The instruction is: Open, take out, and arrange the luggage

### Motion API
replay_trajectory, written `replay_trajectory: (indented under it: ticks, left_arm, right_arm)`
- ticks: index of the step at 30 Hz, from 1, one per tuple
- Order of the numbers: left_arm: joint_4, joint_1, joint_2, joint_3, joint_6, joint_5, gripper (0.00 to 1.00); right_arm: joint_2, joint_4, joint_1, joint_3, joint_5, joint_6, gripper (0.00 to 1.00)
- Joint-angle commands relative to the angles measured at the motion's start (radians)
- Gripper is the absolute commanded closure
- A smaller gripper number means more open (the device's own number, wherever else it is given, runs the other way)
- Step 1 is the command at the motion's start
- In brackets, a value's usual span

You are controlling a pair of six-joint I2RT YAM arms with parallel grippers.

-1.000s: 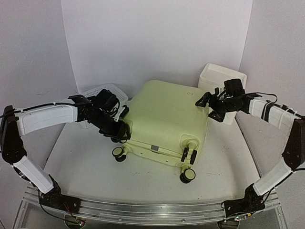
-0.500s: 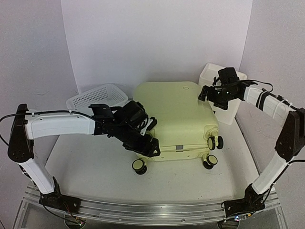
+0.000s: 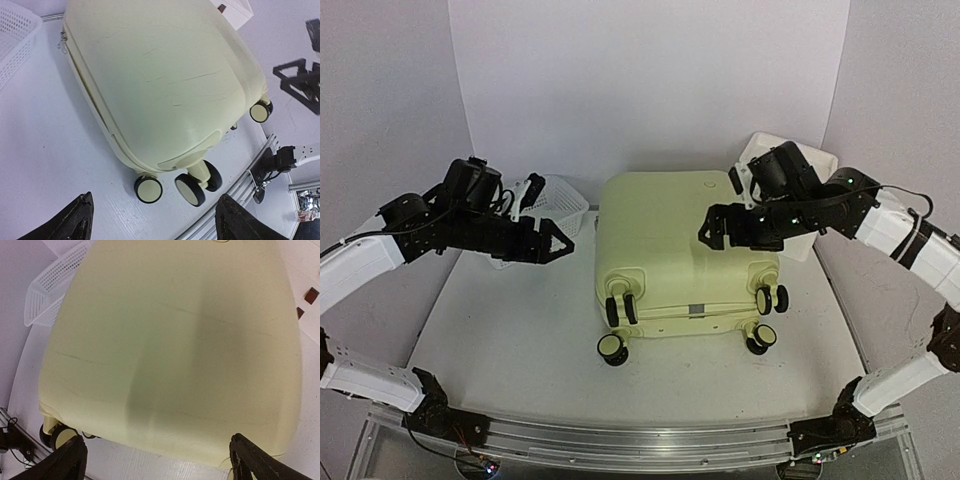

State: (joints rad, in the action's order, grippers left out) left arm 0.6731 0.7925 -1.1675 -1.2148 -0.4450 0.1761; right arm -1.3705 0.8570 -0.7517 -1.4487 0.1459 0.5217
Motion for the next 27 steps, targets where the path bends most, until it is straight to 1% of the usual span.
replay_trajectory:
  ticks: [1, 5, 9, 13, 18, 20, 23, 25, 27]
  left_arm:
    - [0.005, -0.093, -0.013, 0.054, 0.047, 0.014, 0.17]
    - [-0.034, -0.16, -0.037, 0.099, 0.056, 0.01, 0.19]
    - [-0.107, -0.24, -0.037, 0.152, 0.039, 0.051, 0.2]
    - [-0.138, -0.256, -0.035, 0.171, 0.026, 0.084, 0.2]
    - [-0.141, -0.255, -0.041, 0.18, 0.045, 0.187, 0.2]
    - [-0.155, -0.253, -0.046, 0.19, 0.041, 0.256, 0.19]
    - [-0.192, -0.215, -0.036, 0.207, 0.01, 0.3, 0.18]
    - [-0.203, -0.134, -0.028, 0.201, -0.015, 0.262, 0.15]
    - [-0.202, -0.031, -0.034, 0.186, -0.052, 0.175, 0.05]
  right_arm:
    - [-0.08, 0.031, -0.205, -0.059, 0.103, 0.143, 0.02]
    - [-0.166, -0.018, -0.333, -0.099, 0.13, 0.248, 0.02]
    - [-0.243, -0.081, -0.409, -0.142, 0.156, 0.286, 0.02]
    - [-0.305, -0.078, -0.423, -0.2, 0.156, 0.273, 0.02]
    - [-0.256, -0.058, -0.412, -0.156, 0.229, 0.267, 0.02]
    - [-0.228, -0.045, -0.391, -0.131, 0.232, 0.266, 0.02]
    - [-0.167, 0.035, -0.325, -0.103, 0.273, 0.264, 0.02]
    - [-0.096, 0.075, -0.267, -0.063, 0.297, 0.243, 0.02]
    - [-0.018, 0.094, -0.185, -0.008, 0.276, 0.217, 0.02]
